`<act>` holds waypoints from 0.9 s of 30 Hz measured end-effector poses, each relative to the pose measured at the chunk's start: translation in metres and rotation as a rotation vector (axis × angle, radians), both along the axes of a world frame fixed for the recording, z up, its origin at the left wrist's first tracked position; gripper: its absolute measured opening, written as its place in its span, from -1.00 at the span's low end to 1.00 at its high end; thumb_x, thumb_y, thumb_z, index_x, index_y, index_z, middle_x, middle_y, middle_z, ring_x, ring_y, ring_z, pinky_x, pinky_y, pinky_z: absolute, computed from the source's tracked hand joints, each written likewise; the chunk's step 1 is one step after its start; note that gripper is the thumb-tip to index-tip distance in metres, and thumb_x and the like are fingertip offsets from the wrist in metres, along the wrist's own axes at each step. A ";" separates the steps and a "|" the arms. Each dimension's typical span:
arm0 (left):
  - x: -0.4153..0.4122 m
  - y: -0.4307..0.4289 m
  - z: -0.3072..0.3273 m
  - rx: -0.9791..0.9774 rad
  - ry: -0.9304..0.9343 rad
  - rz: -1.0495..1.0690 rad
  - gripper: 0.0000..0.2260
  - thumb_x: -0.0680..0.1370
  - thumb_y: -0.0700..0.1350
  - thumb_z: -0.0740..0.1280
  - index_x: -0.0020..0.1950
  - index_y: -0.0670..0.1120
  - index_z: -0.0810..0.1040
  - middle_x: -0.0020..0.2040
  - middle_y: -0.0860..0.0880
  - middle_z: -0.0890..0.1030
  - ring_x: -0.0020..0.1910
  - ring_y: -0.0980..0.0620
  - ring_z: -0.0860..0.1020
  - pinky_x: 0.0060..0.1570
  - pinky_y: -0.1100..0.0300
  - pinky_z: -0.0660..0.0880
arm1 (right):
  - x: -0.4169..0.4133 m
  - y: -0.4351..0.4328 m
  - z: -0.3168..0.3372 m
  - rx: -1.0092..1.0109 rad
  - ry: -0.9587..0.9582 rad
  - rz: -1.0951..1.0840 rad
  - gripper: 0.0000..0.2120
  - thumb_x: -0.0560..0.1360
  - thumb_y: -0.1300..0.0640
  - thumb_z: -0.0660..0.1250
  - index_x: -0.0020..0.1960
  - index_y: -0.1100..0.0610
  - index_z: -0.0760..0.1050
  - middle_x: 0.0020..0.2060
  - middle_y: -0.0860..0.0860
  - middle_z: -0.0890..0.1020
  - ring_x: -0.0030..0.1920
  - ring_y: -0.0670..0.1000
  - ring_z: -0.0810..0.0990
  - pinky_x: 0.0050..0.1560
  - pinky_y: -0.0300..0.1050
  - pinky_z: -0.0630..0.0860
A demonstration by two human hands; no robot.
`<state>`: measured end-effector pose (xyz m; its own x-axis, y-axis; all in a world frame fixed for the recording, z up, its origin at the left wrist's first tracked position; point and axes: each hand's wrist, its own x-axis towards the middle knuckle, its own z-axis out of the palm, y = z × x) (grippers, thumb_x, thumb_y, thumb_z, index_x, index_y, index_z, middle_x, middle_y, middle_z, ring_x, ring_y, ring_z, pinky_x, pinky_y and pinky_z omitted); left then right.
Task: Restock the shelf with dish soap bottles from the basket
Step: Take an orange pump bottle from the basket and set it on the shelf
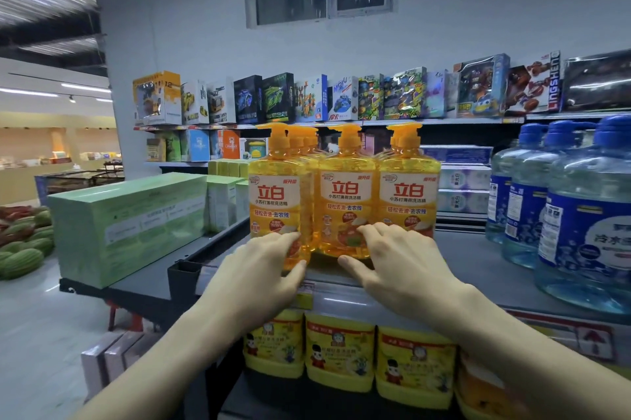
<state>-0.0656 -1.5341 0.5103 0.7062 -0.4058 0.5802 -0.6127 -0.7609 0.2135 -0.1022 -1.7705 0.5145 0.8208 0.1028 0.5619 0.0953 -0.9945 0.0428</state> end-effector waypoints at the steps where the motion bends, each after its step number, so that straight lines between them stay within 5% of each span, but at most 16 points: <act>1: -0.001 -0.014 0.002 0.009 0.006 -0.017 -0.47 0.67 0.16 0.30 0.63 0.05 0.38 0.48 0.08 0.55 0.48 0.04 0.49 0.42 0.02 0.50 | -0.006 -0.009 0.003 -0.003 0.000 -0.012 -0.39 0.61 -0.45 0.06 0.38 -0.03 0.47 0.19 -0.10 0.63 0.15 0.01 0.62 0.08 0.01 0.60; 7: 0.007 -0.077 0.003 0.072 0.096 -0.007 -0.47 0.68 0.11 0.30 0.60 -0.08 0.38 0.44 -0.04 0.57 0.40 -0.07 0.55 0.32 0.08 0.51 | -0.023 -0.055 0.013 0.024 0.008 -0.108 -0.55 0.62 -0.38 0.14 0.17 -0.03 0.48 0.04 -0.06 0.62 0.00 0.02 0.62 -0.06 -0.01 0.57; 12: 0.021 -0.101 -0.002 0.101 0.229 0.120 -0.76 0.65 0.07 0.31 0.17 -0.06 0.45 0.11 -0.10 0.57 0.04 -0.10 0.54 0.03 0.08 0.54 | -0.010 -0.078 0.014 0.195 0.057 -0.150 -0.64 0.62 -0.29 0.26 -0.03 0.00 0.47 -0.16 -0.04 0.58 -0.16 0.03 0.59 -0.16 -0.01 0.56; 18: 0.026 -0.111 -0.007 -0.019 0.250 0.134 -0.79 0.64 0.04 0.33 0.14 -0.07 0.45 0.07 -0.11 0.56 0.15 -0.22 0.60 0.05 0.01 0.52 | 0.015 -0.090 0.010 0.269 0.117 -0.202 -0.57 0.58 -0.31 0.30 -0.26 -0.02 0.37 -0.32 -0.11 0.48 -0.33 -0.09 0.44 -0.41 -0.15 0.29; 22: 0.029 -0.113 -0.009 -0.069 0.239 0.119 -0.84 0.63 0.02 0.34 0.07 -0.05 0.45 -0.03 -0.02 0.50 -0.01 -0.09 0.53 -0.04 0.10 0.44 | 0.030 -0.092 0.005 0.394 0.195 -0.166 -0.68 0.55 -0.27 0.32 -0.15 -0.03 0.49 -0.24 -0.09 0.58 -0.21 -0.02 0.58 -0.22 -0.04 0.56; 27: 0.036 -0.111 -0.011 -0.072 0.232 0.073 -0.87 0.63 0.01 0.35 0.03 -0.04 0.50 -0.05 -0.01 0.58 -0.08 -0.05 0.57 -0.07 0.11 0.50 | 0.037 -0.098 0.001 0.422 0.183 -0.109 -0.71 0.57 -0.25 0.35 0.03 -0.04 0.60 -0.16 -0.10 0.63 -0.22 -0.09 0.55 -0.22 -0.10 0.49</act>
